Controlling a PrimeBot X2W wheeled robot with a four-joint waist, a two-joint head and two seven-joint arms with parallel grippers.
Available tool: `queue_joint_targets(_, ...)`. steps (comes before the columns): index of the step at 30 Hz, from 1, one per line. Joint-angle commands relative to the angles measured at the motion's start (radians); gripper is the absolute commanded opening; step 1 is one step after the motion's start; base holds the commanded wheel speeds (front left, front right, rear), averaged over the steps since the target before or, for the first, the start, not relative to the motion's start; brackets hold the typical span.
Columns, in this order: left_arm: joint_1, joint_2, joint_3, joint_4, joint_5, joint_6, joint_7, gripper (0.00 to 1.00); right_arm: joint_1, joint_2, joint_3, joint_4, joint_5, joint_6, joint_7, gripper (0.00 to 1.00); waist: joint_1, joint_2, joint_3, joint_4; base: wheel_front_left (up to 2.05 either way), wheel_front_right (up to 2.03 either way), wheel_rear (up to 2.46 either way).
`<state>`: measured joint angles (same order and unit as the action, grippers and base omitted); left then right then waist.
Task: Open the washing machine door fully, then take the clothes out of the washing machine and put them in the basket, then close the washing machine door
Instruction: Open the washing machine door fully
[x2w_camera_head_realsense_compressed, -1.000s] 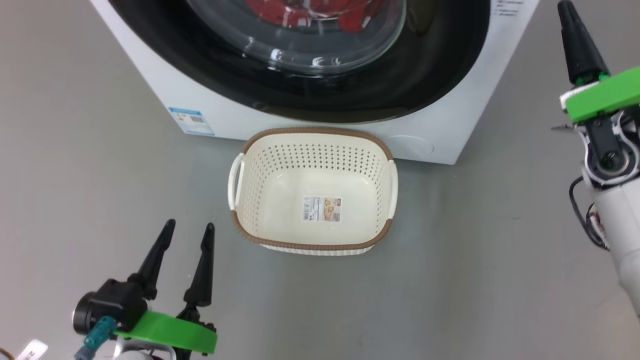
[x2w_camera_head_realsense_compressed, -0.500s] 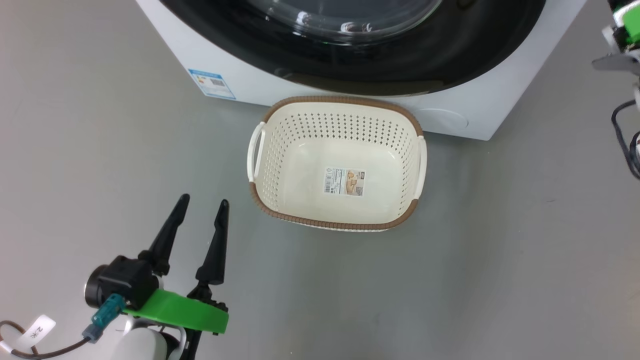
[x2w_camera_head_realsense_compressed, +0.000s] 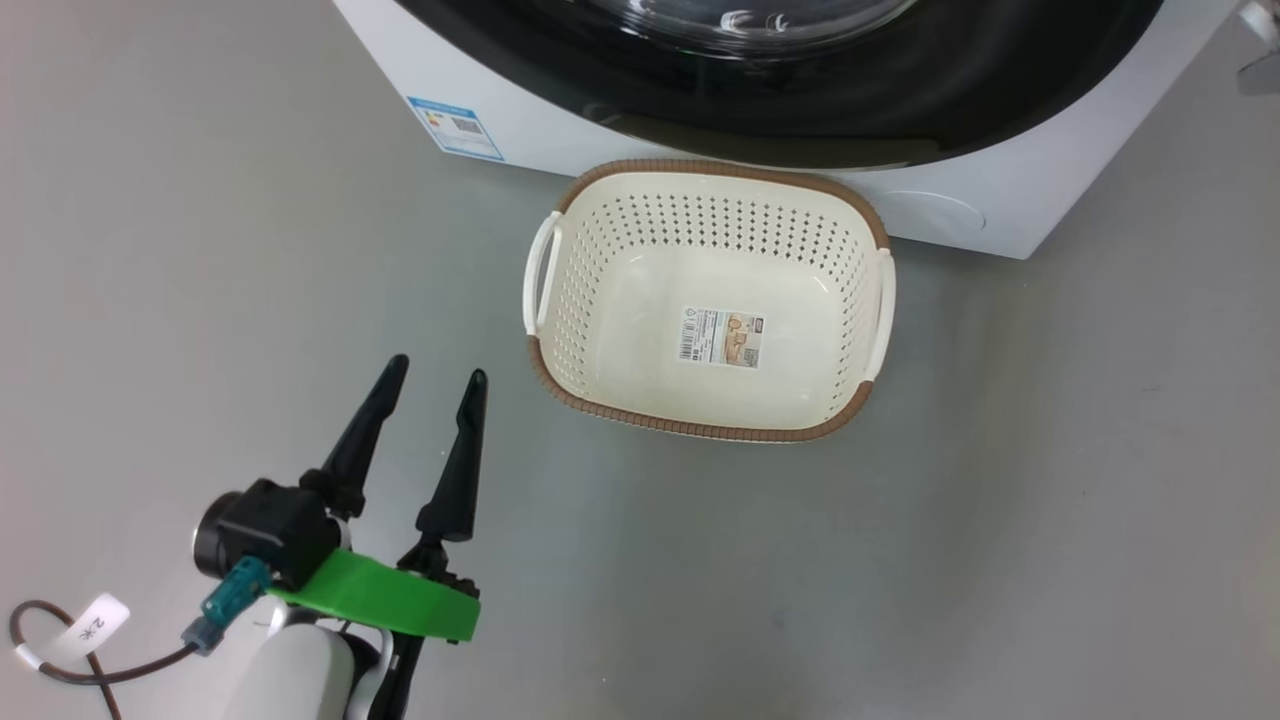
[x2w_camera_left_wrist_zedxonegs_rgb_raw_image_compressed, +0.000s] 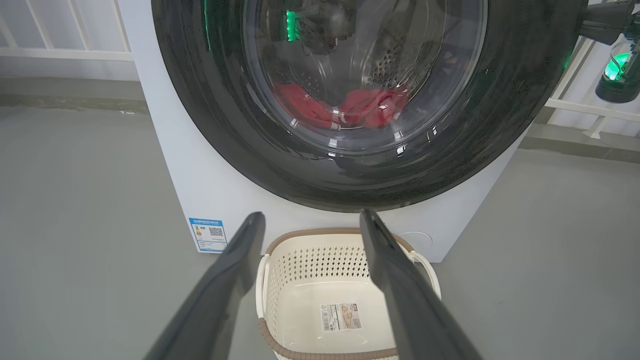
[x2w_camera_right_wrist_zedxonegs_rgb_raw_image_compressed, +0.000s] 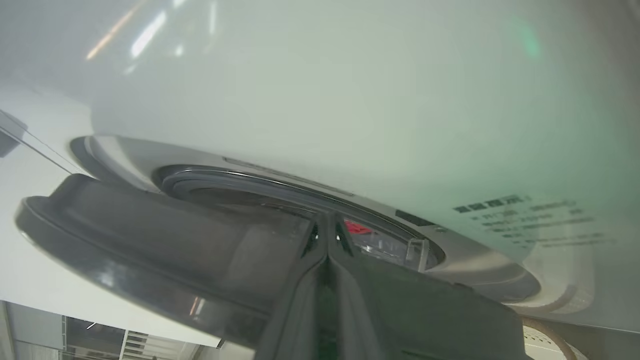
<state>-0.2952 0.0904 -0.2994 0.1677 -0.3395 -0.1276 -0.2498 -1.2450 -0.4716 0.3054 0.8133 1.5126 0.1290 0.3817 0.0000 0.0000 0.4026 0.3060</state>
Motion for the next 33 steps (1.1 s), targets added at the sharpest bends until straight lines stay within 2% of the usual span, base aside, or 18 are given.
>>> queue_joint_targets(1,-0.021,0.022,0.027,-0.019,-0.008,-0.003,-0.012,1.00,-0.011,0.015,0.004,-0.026,0.010,0.002,0.016,0.00,0.0000,0.0000,0.002,0.006,0.00,0.00,0.00)
queue_joint_targets(7,-0.022,0.023,0.015,-0.015,-0.018,-0.003,-0.012,1.00,-0.011,0.002,-0.003,-0.009,0.062,0.002,0.124,0.00,0.0000,0.0000,-0.003,0.019,0.00,0.00,0.00)
queue_joint_targets(16,-0.019,0.015,0.009,-0.008,-0.024,-0.003,-0.012,1.00,0.027,0.020,0.005,-0.019,0.114,0.002,0.265,0.00,0.0000,0.0000,-0.019,0.023,0.00,0.00,0.00)
queue_joint_targets(22,-0.005,0.012,0.011,-0.003,-0.024,-0.003,-0.012,1.00,0.085,0.030,0.021,-0.068,0.120,0.002,0.315,0.00,0.0000,0.0000,-0.049,0.019,0.00,0.00,0.00)
queue_joint_targets(33,0.039,0.016,0.033,0.003,-0.018,-0.003,-0.012,1.00,0.252,0.057,0.034,-0.237,0.136,0.002,0.366,0.00,0.0000,0.0000,-0.114,0.005,0.00,0.00,0.00)
